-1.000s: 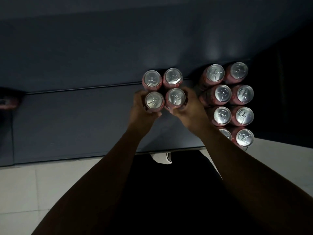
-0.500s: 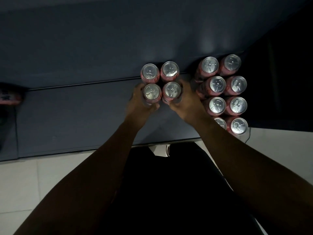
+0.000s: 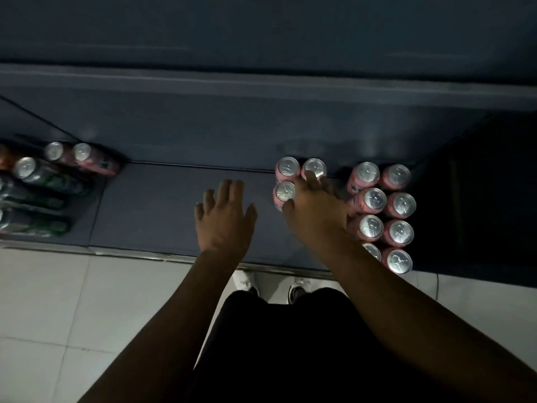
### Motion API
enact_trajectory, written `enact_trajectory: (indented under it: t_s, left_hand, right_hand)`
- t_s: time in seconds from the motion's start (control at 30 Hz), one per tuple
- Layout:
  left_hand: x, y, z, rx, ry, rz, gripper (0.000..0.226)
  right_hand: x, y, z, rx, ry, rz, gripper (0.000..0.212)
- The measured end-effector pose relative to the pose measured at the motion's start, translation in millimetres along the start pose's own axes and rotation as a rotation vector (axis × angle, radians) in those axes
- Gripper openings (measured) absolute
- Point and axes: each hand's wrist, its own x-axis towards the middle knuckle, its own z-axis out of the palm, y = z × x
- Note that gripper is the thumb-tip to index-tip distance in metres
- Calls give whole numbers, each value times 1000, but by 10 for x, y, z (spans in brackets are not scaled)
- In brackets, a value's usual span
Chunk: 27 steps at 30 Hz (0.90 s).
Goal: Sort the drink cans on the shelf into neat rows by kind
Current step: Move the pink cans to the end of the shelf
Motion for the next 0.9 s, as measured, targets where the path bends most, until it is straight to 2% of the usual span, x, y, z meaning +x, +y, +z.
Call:
enact_trajectory:
  t_s: [0.2, 0.4, 0.57, 0.7, 0.9]
  left_hand:
    - [-239, -427, -450, 66, 126, -108, 51]
    - [-659, -1271, -770, 99, 205, -163, 54]
    - [-1093, -2173, -1052, 99, 208, -226, 59]
    - [-1377, -2712, -1219, 69, 220, -265, 58]
    - [-1563, -3303, -1301, 78, 245, -333, 53]
  right_hand:
    - [-142, -676, -119, -110, 35, -162, 49]
    - [-513, -1672, 25, -317, 56, -363, 64]
    - [-888, -2590, 187, -468, 62, -495, 70]
    - [-1097, -3208, 309, -518, 61, -529, 67]
    - [-1179, -3894, 550, -440, 71, -495, 64]
